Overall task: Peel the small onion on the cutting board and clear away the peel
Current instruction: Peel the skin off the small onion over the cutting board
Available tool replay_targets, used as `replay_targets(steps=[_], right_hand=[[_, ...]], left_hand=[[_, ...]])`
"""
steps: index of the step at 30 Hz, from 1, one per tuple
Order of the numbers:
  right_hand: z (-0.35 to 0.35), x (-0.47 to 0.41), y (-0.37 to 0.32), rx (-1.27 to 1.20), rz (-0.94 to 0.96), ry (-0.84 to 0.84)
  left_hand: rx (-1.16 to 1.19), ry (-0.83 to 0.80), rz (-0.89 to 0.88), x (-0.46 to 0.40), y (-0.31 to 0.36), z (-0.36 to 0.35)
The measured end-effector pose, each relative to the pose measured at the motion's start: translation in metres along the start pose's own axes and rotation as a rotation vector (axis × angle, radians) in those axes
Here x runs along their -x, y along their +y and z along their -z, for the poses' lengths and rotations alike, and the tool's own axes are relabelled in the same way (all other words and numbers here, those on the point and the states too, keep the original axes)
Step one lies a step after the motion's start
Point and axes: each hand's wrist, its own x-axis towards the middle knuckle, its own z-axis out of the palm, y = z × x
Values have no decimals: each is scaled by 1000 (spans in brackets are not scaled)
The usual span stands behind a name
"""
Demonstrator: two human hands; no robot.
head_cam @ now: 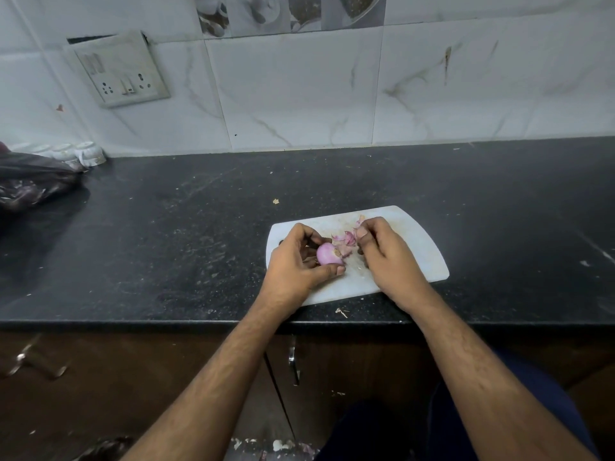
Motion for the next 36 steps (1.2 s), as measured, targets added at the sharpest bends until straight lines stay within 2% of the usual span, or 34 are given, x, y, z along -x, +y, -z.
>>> replay_targets(steps=[3, 9, 16, 27, 29, 32, 34, 36], right_hand=[[-5, 0, 1, 119, 27, -59], [-5, -1, 0, 15, -18, -65], [-8, -3, 2, 61, -46, -49], [-8, -1, -4, 275, 1, -153], [-6, -2, -4, 197, -17, -129], [-1, -3, 1, -4, -61, 5], [-1, -3, 4, -2, -55, 39], [-4, -1, 4, 29, -10, -3]], left_hand=[[-10, 14, -11, 0, -1, 1], [-98, 20, -19, 1, 3, 0], [-128, -1, -41, 2, 7, 0], [-165, 3, -33, 1, 5, 0], [-179, -13, -42, 1, 4, -3], [-216, -27, -53, 1, 4, -6], [-267, -30, -67, 1, 5, -6], [-310, -37, -77, 2, 7, -5]])
